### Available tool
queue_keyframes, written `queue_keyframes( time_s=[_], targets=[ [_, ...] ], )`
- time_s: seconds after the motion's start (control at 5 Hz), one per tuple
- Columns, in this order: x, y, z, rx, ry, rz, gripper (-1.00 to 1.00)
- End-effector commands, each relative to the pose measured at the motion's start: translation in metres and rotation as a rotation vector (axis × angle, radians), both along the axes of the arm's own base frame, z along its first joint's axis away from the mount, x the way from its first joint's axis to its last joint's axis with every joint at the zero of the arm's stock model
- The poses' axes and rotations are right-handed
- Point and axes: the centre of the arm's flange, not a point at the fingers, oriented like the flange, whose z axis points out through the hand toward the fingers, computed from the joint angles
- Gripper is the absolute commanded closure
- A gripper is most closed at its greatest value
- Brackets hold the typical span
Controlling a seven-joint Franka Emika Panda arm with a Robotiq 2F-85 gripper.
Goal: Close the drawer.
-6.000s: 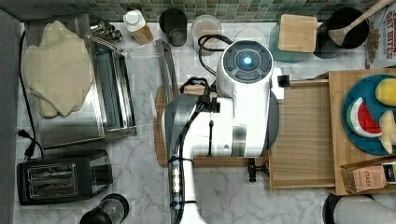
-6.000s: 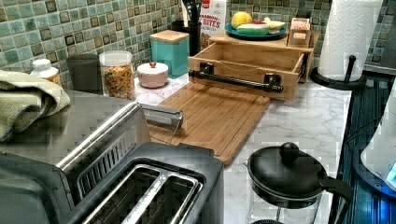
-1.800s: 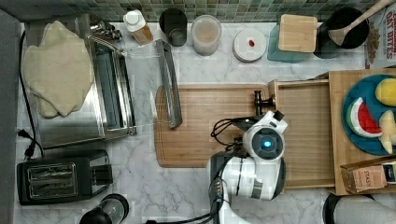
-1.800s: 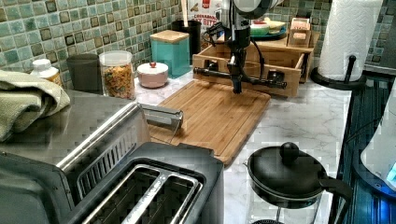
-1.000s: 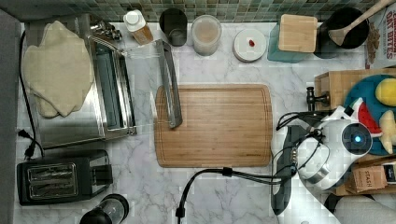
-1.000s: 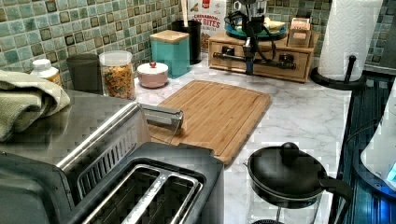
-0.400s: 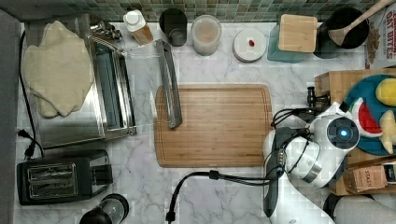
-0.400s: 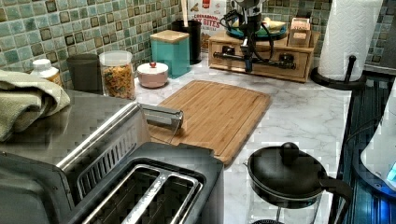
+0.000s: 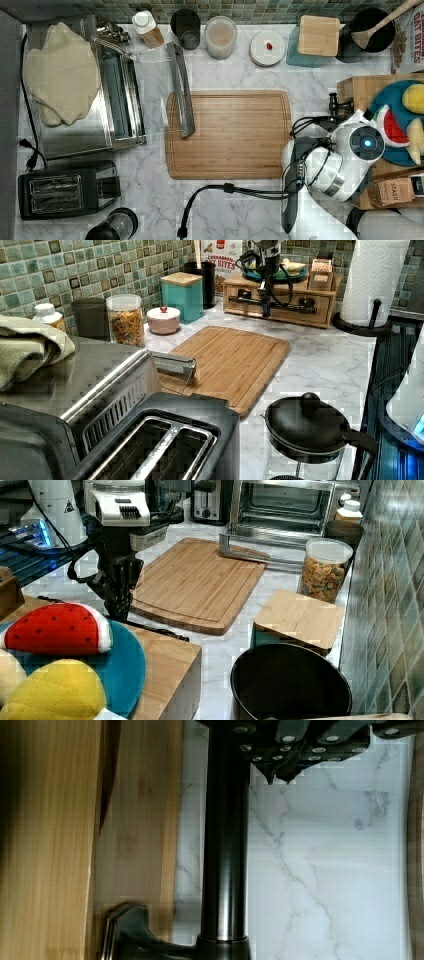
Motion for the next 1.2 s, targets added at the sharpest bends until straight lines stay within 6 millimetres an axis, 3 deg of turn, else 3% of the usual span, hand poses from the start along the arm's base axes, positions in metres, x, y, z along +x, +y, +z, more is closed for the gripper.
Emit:
queue_keyframes(
  time_s=[0.2, 1.2],
  targets=[
    [-0.0279, -0.1215, 0.1041, -0.175, -0.204, -0.212, 1.00],
    [-0.0280, -0.1215, 0.1041, -0.175, -0.204, -0.212, 1.00]
  ],
)
